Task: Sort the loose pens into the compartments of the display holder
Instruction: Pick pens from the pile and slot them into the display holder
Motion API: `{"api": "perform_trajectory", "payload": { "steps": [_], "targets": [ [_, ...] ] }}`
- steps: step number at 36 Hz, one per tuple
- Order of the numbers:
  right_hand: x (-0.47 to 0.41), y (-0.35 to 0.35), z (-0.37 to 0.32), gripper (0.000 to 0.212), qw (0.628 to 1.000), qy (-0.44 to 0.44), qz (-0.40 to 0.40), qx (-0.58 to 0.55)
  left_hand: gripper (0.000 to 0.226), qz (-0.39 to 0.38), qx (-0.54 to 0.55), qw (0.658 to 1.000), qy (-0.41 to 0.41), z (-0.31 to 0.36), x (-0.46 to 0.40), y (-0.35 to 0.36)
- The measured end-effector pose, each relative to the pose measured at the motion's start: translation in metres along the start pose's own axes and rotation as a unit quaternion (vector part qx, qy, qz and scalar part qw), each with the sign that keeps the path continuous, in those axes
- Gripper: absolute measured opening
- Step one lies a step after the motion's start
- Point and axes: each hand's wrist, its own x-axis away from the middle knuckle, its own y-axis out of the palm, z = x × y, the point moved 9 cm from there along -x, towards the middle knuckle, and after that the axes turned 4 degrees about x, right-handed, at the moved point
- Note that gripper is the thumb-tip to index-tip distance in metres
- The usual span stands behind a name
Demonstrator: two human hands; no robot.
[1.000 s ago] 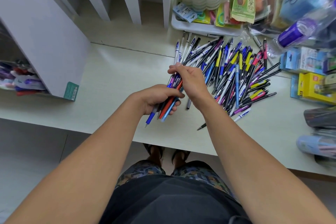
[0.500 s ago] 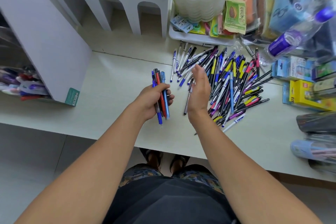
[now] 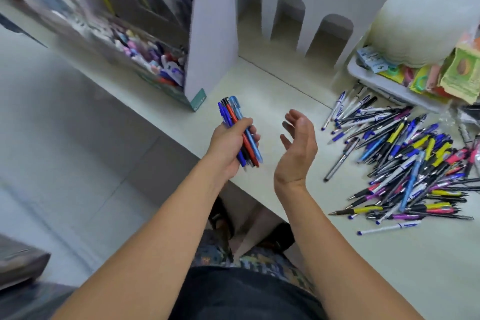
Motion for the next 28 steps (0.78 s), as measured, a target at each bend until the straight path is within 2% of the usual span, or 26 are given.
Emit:
{"api": "perform_trajectory", "payload": {
  "steps": [3,6,10,13,15,18,21,28],
  "targets": [
    [0.000,0.030,-0.013,0.019,0.988,0.024,-0.118,0.092,0.004,-0.065,-0.101,0.993,0.010,0.030,0.005,-0.029],
    [0.011,0.081,-0.027,0.012,0.941,0.017,-0.276,0.193,0.005,-0.146,-0.158,0.977,-0.004,0.052,0.014,-0.050],
    [0.027,0.143,-0.038,0.020,0.926,0.025,-0.337,0.167,0.020,-0.218,-0.159,0.963,-0.017,0.083,0.021,-0.075],
    [0.041,0.184,-0.036,0.023,0.928,0.050,-0.346,0.130,0.042,-0.241,-0.129,0.962,-0.026,0.112,0.017,-0.100],
    [0.051,0.209,-0.033,0.021,0.937,0.067,-0.328,0.097,0.046,-0.250,-0.123,0.960,-0.030,0.133,0.011,-0.118],
    [0.063,0.242,-0.032,0.019,0.959,0.081,-0.268,0.050,0.032,-0.244,-0.121,0.962,-0.028,0.169,0.001,-0.148],
    [0.071,0.272,-0.040,0.019,0.970,0.055,-0.230,0.059,0.026,-0.240,-0.158,0.958,-0.013,0.203,-0.008,-0.169],
    [0.064,0.302,-0.078,0.014,0.984,0.006,-0.170,0.045,0.009,-0.297,-0.195,0.934,0.030,0.263,-0.024,-0.152]
  ]
}}
